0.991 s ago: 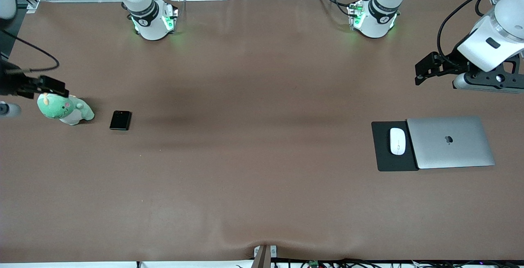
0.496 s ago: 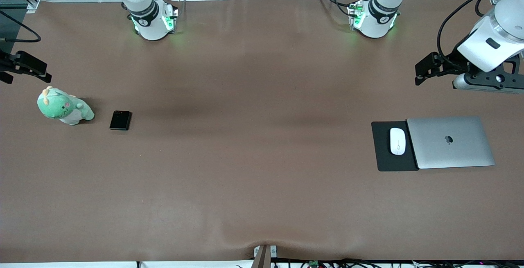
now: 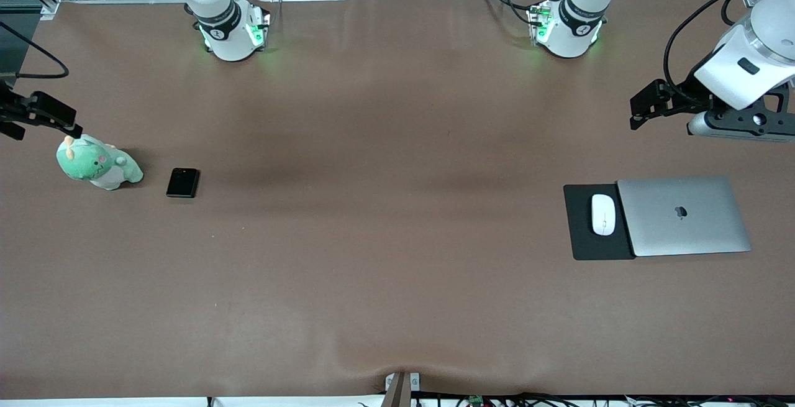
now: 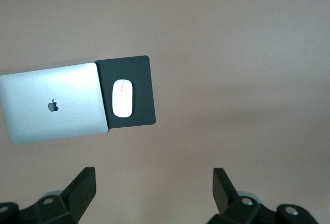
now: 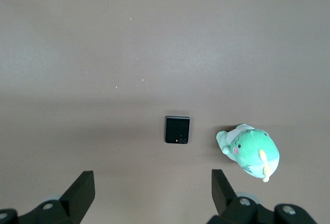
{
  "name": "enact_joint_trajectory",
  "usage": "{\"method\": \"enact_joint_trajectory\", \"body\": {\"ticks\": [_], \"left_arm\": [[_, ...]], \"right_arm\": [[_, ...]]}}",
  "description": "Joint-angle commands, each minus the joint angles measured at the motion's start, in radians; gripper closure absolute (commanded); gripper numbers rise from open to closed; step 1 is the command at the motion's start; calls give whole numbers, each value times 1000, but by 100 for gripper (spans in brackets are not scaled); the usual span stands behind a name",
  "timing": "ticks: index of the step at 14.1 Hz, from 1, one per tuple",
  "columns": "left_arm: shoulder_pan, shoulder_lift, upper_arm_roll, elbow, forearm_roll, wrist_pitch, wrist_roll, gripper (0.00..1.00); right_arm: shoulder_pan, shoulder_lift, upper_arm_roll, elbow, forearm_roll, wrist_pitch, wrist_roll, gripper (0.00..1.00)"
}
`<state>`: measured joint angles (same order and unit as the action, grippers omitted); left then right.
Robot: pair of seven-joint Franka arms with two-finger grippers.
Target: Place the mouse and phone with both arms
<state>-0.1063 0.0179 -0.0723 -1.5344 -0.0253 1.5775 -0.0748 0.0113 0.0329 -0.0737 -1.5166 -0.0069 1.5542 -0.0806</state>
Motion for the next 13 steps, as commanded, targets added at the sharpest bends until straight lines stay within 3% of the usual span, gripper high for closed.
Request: {"method": "enact_joint_trajectory", "body": {"ticks": [1,13], "left_arm": [[0,-4,0,-3,25,-1,15,0],[0,-4,-3,-1,24,4,4,0]], "right_arm": [[-8,-16,9,-27,1,15,16,0],[-11,-16,8,-19,2,6,5,0]]}}
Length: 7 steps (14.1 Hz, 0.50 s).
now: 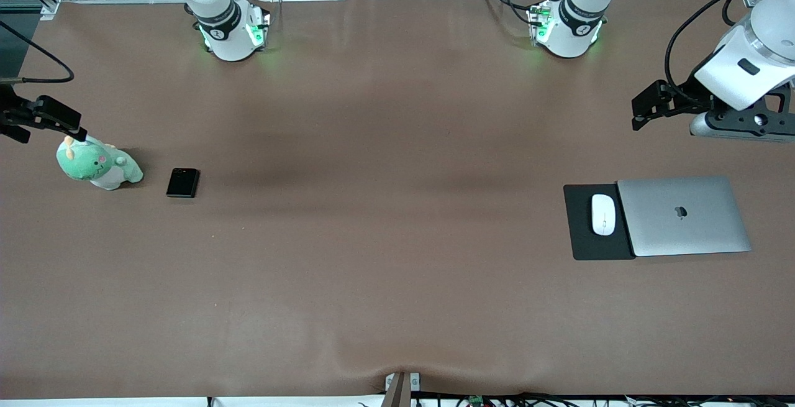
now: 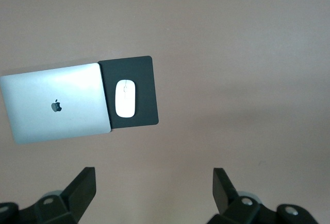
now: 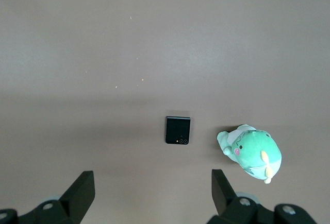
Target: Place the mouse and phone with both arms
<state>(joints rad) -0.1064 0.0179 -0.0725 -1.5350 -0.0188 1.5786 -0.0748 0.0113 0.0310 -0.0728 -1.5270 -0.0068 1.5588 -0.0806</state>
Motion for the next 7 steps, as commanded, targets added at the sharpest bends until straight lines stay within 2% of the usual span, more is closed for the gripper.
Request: {"method": "enact_joint_trajectory", "body": {"ticks": [1,7], "left_arm": [[1,-4,-3,1,16,3,3,0],[1,-1,-3,6,8,3,1,0]], "right_arm": [[-11,-14,7,-8,2,3,4,0],[-13,-10,8,-8,2,6,1,0]]}}
